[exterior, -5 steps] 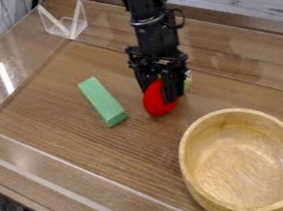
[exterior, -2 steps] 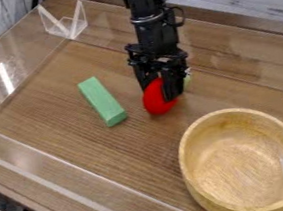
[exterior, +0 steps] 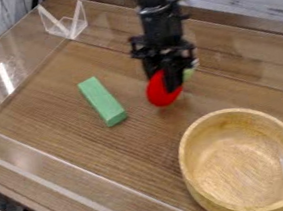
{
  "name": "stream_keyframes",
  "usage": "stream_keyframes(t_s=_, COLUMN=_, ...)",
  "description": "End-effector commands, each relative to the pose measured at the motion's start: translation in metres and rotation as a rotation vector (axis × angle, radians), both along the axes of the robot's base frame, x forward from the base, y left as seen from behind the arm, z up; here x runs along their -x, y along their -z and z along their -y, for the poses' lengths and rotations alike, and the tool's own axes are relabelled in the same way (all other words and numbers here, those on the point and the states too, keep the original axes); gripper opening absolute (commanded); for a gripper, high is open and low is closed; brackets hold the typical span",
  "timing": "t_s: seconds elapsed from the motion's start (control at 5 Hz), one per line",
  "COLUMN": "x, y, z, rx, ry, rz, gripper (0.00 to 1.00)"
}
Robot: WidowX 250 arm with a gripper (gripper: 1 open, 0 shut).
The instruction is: Move the red object to the right side of the table
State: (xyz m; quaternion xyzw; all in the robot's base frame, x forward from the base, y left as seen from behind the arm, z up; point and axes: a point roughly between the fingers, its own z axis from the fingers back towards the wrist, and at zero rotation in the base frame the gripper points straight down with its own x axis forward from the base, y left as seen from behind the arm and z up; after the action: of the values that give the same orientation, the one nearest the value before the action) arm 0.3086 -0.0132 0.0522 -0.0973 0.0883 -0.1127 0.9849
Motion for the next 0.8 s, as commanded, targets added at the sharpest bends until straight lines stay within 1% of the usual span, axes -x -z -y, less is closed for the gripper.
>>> stream_keyframes(t_s=0.0, x=-0.031, y=-0.036, z=0.041, rx=-0.021, ry=0.015, rz=0.119, gripper=0.0)
stream_keyframes(t_s=0.2, x=-0.046, y=-0.027, z=0.079, rx=-0.001, ry=0.021, rz=0.122, gripper=0.0)
stream_keyframes(t_s=0.4, x=-0.055, y=-0.017, z=0.094, rx=-0.001, ry=-0.021, rz=0.11, gripper=0.0)
stream_keyframes(t_s=0.6, x=-0.069, y=-0.003, z=0.096, rx=0.001, ry=-0.023, rz=0.103, gripper=0.0)
